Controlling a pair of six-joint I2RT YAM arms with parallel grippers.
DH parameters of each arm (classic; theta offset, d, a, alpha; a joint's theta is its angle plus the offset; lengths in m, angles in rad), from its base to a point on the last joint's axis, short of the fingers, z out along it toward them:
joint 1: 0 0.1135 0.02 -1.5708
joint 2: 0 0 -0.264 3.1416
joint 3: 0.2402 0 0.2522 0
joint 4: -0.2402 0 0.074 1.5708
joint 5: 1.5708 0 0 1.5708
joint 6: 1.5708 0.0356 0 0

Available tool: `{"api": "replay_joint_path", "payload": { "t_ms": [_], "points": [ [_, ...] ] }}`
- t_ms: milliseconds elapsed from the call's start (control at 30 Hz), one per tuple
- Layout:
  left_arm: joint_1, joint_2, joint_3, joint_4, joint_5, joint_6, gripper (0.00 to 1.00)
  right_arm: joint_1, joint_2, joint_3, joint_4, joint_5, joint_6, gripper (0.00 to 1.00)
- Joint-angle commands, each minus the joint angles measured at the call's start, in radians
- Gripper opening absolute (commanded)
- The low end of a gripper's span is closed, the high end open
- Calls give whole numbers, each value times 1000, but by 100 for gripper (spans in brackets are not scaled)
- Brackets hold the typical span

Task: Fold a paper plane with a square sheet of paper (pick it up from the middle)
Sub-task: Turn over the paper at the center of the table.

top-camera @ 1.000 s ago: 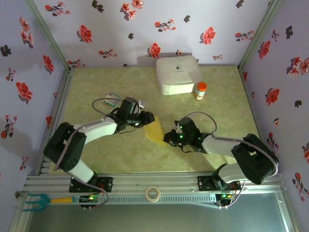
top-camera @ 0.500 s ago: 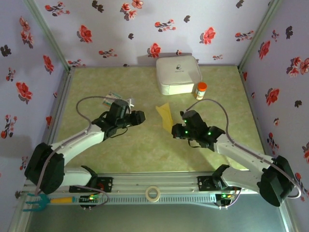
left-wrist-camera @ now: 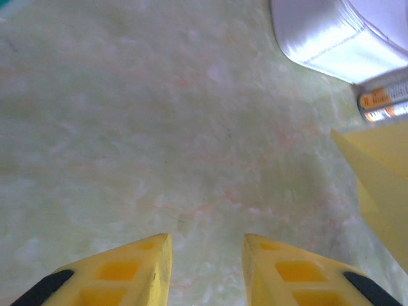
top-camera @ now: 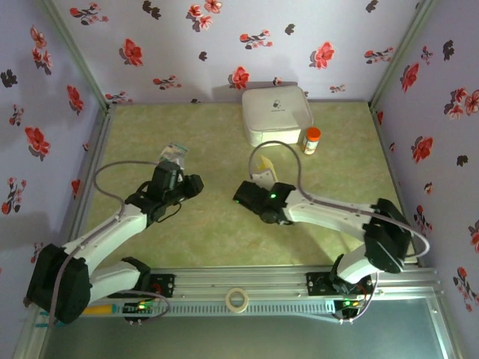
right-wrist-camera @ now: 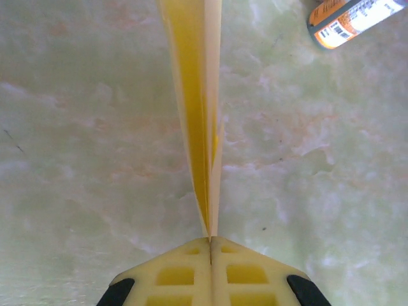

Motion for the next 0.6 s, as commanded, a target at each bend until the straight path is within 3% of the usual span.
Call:
{"api": "replay_joint_path", "payload": {
  "t_ms": [0, 167, 300, 433, 567],
  "points": [
    [27, -40, -30, -38, -33, -34, 34, 62, 101, 59, -80, 145, 11, 5],
    [54, -88, -40, -71, -34, -36, 34, 125, 271, 122, -55, 33, -13, 8],
    [71, -117, -54, -85, -34, -43, 34, 136, 268, 95, 56, -118, -41, 14],
    [79, -129, -51, -96, -30, -36, 35, 121, 145, 36, 181, -248, -55, 45],
    [78, -107, -47, -68, 24, -28, 36, 27, -16, -80, 338, -456, -28, 59]
  ]
}}
